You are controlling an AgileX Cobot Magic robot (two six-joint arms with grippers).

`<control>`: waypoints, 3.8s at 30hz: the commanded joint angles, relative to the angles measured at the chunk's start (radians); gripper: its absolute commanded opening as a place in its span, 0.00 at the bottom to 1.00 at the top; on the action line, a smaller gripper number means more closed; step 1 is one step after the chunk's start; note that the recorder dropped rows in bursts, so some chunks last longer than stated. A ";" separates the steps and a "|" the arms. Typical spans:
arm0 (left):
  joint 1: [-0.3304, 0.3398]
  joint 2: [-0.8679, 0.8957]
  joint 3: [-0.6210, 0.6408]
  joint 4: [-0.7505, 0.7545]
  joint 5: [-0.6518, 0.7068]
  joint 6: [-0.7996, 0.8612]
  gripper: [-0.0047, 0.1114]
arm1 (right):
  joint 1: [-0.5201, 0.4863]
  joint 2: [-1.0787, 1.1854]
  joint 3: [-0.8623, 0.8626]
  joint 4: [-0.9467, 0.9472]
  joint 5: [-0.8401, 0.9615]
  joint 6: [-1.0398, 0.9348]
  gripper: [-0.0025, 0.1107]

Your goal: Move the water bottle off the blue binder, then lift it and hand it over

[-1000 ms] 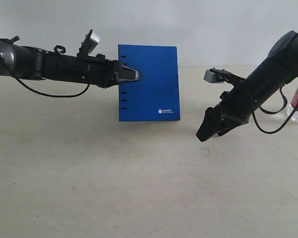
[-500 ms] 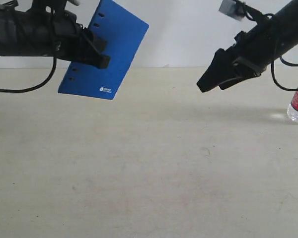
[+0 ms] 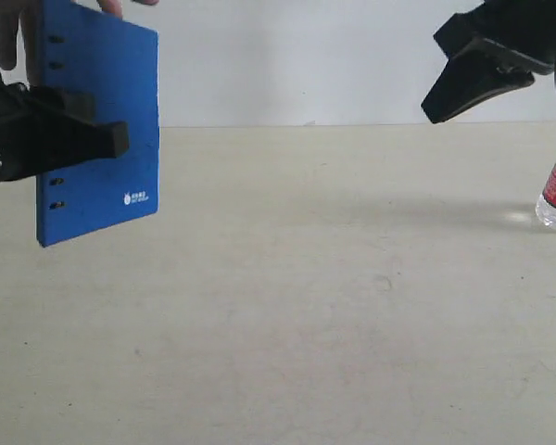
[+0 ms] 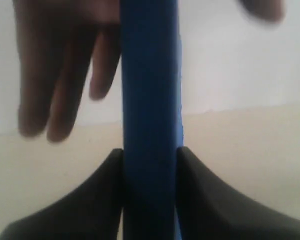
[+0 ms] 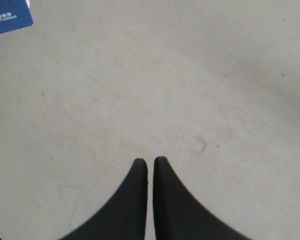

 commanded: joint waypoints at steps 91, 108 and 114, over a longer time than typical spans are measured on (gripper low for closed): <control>0.708 -1.078 0.619 0.661 0.682 -0.408 0.10 | 0.000 -0.688 1.405 -0.318 -1.766 0.524 0.02; 0.708 -1.078 0.619 0.501 0.786 -0.652 0.10 | 0.000 -0.731 1.466 -0.232 -1.689 0.599 0.02; 0.708 -1.078 0.619 0.501 0.786 -0.652 0.10 | -0.098 -1.063 1.466 -0.181 -1.366 0.543 0.02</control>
